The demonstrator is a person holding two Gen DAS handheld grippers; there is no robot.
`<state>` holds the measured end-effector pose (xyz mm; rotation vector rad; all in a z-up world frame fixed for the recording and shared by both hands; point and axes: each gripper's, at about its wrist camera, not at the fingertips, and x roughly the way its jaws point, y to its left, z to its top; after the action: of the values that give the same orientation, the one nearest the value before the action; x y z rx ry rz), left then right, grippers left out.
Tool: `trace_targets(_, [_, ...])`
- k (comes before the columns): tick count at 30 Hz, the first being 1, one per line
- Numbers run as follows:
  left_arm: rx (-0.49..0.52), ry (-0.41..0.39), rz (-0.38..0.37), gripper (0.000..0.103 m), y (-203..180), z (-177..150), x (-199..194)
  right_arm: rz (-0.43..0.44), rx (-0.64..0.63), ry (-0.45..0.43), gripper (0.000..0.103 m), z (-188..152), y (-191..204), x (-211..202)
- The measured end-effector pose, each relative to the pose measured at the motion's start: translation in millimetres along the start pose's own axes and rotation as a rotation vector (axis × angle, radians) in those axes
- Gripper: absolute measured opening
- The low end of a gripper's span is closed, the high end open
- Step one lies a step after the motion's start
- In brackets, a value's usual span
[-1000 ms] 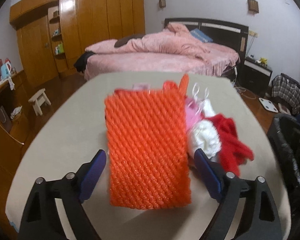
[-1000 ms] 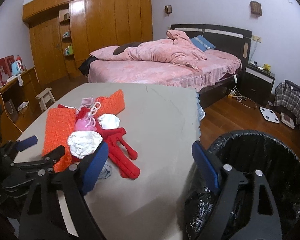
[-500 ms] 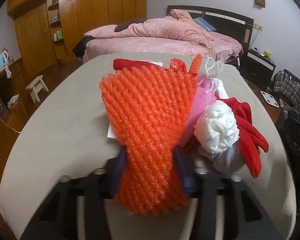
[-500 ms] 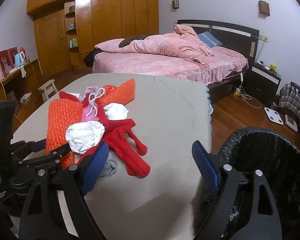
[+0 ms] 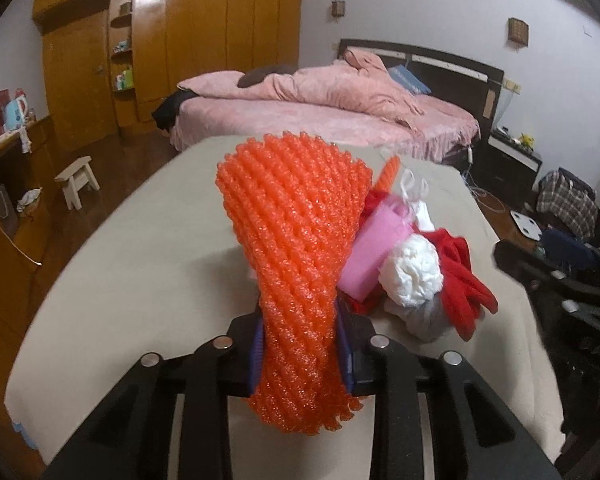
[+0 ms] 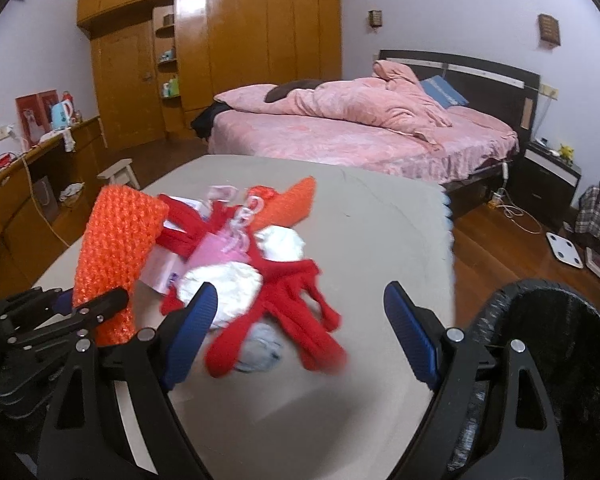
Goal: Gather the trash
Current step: 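Grasp the white wrapped bundle with the right gripper while the left gripper holds the orange net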
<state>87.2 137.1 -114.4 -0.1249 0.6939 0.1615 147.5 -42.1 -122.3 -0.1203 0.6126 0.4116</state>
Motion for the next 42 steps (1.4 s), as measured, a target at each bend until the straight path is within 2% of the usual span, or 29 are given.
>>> trace_targets(3, [-0.007,-0.019,0.027,0.03,8.7,3.9,-3.4,0.028,-0.011,0.01,0.082,3.4,11.3,10.0])
trace_targets(5, [-0.006,-0.024,0.05,0.03,15.5,6.1,-2.1,0.057,-0.005,0.023,0.076,5.1,17.4,18.0])
trace_targets(9, [-0.018,-0.023,0.071,0.03,27.2,7.5,2.3,0.097,-0.011,0.051,0.073,5.9,32.4,34.8])
trace_targets(16, [-0.037,-0.011,0.075,0.03,37.0,3.8,9.8,0.087,-0.051,0.126,0.073,0.4,48.7,68.0])
trace_targets(18, [-0.043,-0.005,0.073,0.03,38.6,2.5,12.0,0.085,-0.066,0.152,0.064,-2.3,50.5,74.8])
trace_targets(20, [-0.048,-0.002,0.071,0.03,38.8,1.4,13.2,0.11,-0.064,0.178,0.05,-5.0,47.0,80.2])
trace_targets(21, [-0.048,-0.001,0.071,0.03,38.1,1.6,13.6,0.12,-0.055,0.18,0.049,-5.1,45.4,80.3])
trace_targets(22, [-0.048,-0.002,0.072,0.03,38.4,1.4,13.1,0.131,-0.049,0.173,0.042,-4.3,43.6,78.1])
trace_targets(23, [-0.048,-0.003,0.071,0.03,38.4,1.9,13.2,0.152,-0.046,0.169,0.039,-3.2,42.3,76.2])
trace_targets(35, [-0.033,-0.057,0.045,0.03,26.8,6.4,-6.7,0.224,0.006,0.035,0.039,24.0,26.4,13.7])
trace_targets(42, [0.001,-0.079,-0.01,0.03,-0.2,12.8,-20.6,0.196,0.045,-0.021,0.039,30.5,-1.0,-25.5])
